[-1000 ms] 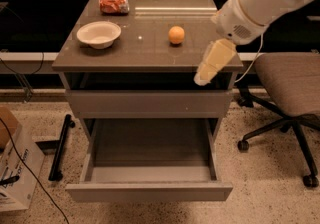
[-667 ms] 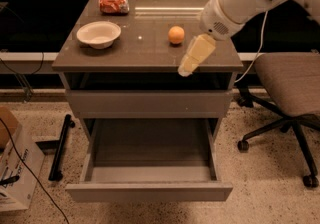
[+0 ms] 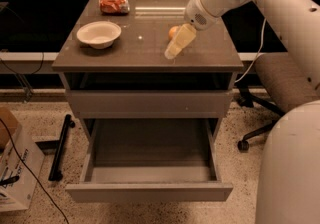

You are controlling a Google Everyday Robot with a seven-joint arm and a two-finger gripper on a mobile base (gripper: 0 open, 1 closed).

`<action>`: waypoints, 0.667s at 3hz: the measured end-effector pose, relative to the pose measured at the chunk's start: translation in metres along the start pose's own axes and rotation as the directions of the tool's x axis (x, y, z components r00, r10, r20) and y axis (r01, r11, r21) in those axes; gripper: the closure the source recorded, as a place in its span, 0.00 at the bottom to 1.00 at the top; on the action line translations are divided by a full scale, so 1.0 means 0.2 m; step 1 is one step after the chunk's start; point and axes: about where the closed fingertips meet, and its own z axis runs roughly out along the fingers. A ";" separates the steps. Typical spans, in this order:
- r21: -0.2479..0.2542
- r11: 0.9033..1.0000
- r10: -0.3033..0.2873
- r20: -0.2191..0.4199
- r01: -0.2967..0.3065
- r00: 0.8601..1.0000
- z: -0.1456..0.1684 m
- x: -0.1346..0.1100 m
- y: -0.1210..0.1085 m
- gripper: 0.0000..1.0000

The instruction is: Place orange into middle drawer

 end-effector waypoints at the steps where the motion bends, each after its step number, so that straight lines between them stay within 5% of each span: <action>1: 0.019 1.000 -0.004 0.014 0.003 1.000 -0.04 -0.03 -0.02 0.00; 2: 0.038 0.998 0.043 0.015 -0.044 0.999 0.05 0.02 -0.02 0.00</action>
Offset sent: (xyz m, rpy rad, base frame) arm 0.0207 0.0015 -0.0236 0.0606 -0.0423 -0.1408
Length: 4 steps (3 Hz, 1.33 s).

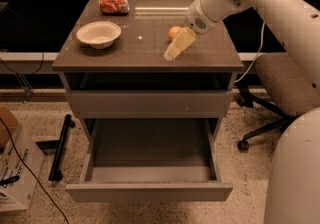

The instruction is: Place orange into middle drawer

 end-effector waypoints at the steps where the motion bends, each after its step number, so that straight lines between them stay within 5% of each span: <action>1: 0.115 0.989 0.091 0.036 -0.094 0.995 0.13 0.06 -0.12 0.00; 2: 0.188 0.967 0.156 0.092 -0.171 0.983 0.18 0.08 -0.23 0.00; 4: 0.208 0.940 0.240 0.156 -0.270 0.958 0.30 0.12 -0.33 0.38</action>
Offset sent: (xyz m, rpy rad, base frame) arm 0.0777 -0.0237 -0.0300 0.1635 -0.1507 -0.3564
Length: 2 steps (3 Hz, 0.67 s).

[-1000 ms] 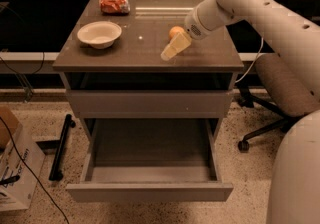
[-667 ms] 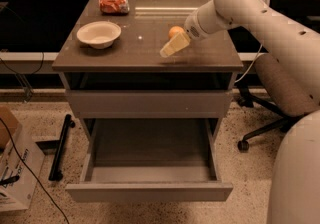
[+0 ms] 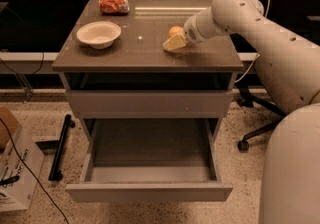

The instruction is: Place orange into middle drawer

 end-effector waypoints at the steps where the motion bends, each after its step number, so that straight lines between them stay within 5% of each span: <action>1: -0.002 1.000 0.014 0.026 -0.014 1.000 0.03 -0.02 -0.01 0.62; 2: -0.017 0.999 0.038 0.048 -0.037 0.998 0.00 -0.07 -0.01 0.85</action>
Offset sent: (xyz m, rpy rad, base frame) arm 0.0029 0.0043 0.0295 0.1055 -0.0060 -0.0083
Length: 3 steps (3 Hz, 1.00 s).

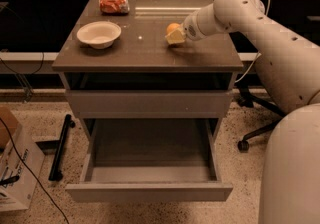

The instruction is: Place orange into middle drawer

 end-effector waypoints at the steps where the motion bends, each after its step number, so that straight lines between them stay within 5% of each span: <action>1: -0.022 1.000 -0.017 -0.015 0.017 1.000 -0.12 -0.04 0.07 1.00; 3: 0.019 0.999 0.034 -0.170 -0.031 0.985 -0.51 0.08 0.32 1.00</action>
Offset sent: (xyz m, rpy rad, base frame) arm -0.1219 -0.0131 0.0492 -0.1264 0.1240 -0.0253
